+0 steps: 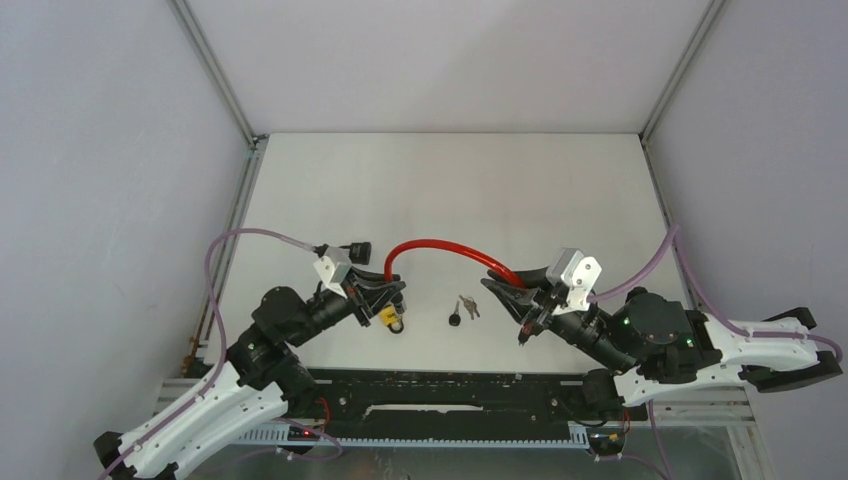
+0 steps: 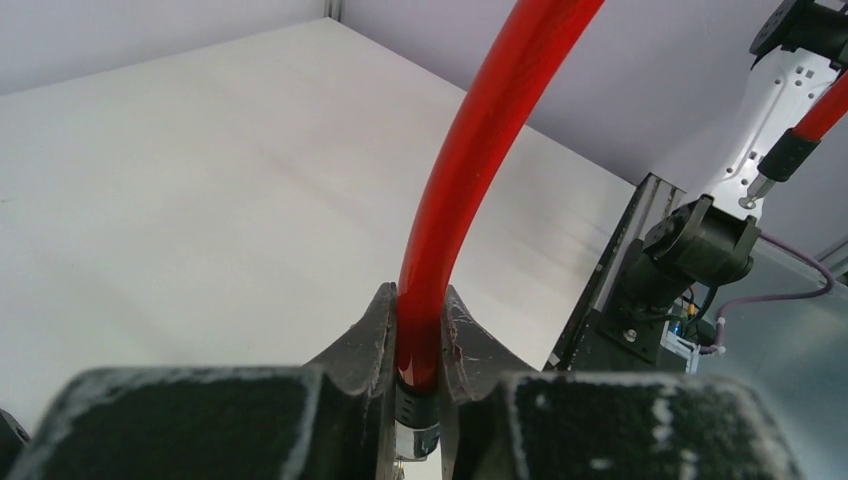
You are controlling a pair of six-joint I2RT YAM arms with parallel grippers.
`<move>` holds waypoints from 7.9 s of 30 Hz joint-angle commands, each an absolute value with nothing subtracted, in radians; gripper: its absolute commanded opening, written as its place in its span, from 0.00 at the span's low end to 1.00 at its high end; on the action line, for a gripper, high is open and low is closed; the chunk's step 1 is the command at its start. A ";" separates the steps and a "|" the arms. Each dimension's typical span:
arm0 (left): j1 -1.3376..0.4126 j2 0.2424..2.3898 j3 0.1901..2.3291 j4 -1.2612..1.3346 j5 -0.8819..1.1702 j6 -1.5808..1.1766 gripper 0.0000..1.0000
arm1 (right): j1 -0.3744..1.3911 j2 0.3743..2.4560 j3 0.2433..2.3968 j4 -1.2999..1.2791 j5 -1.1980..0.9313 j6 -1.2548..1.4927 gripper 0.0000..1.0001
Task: Lock with the key
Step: Lock the lock.
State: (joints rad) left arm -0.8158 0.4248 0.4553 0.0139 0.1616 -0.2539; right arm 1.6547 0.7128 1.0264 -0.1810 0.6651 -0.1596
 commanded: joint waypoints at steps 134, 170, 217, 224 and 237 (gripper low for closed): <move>-0.928 0.453 0.583 -0.009 -0.889 -0.771 0.00 | 1.375 1.217 0.914 0.983 0.567 -0.051 0.00; -1.026 0.579 0.816 -0.481 -0.908 -1.315 0.00 | 1.226 1.223 0.946 0.827 -0.026 -0.042 0.00; -1.028 0.634 0.786 -0.451 -0.731 -1.412 0.00 | 1.118 1.321 0.994 0.830 -0.224 0.029 0.00; -1.028 0.629 0.781 -0.457 -0.725 -1.415 0.00 | 1.114 1.323 0.982 0.855 -0.230 0.030 0.00; -1.029 0.617 0.755 -0.448 -0.706 -1.426 0.00 | 1.096 1.316 0.976 0.839 -0.232 0.023 0.00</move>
State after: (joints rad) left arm -1.0210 0.6273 0.7692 -0.5056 -0.7265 -1.3945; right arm 1.0958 1.3228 0.9417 0.7822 -0.1959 0.0185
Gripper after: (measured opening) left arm 0.169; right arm 0.157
